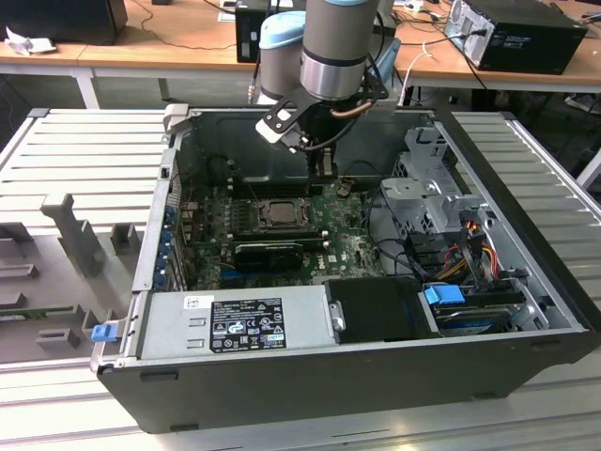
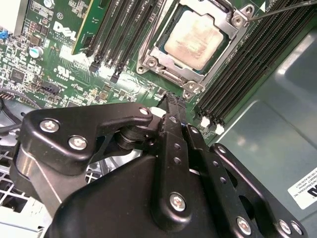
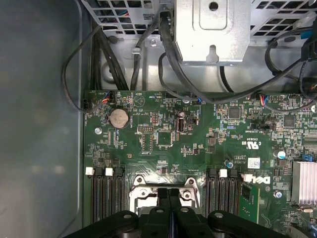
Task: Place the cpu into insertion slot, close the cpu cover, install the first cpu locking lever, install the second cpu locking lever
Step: 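Close the cpu cover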
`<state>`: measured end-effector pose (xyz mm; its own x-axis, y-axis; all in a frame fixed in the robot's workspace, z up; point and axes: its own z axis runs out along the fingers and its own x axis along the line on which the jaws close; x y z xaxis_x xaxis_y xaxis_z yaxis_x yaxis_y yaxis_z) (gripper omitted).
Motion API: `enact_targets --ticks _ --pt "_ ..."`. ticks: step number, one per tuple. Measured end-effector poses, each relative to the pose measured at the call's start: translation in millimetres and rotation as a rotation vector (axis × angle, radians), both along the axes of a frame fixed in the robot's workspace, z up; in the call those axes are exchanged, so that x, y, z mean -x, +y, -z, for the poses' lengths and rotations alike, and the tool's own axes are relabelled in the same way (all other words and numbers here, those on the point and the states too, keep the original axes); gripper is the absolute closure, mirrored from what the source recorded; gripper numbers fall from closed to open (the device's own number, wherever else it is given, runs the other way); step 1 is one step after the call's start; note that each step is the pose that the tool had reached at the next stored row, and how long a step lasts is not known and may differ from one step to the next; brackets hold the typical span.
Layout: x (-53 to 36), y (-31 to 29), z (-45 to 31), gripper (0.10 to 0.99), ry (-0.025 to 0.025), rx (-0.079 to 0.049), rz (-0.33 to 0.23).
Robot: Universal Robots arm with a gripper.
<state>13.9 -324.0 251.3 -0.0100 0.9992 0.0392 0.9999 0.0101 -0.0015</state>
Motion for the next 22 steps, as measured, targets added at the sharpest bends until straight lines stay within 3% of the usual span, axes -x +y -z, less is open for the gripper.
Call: enact_targets --ticks 17,22 --pt "4.3 0.0 0.0 0.980 0.0000 0.000 0.000" --pt "12.2 0.0 4.9 0.980 0.0000 0.000 -0.003"
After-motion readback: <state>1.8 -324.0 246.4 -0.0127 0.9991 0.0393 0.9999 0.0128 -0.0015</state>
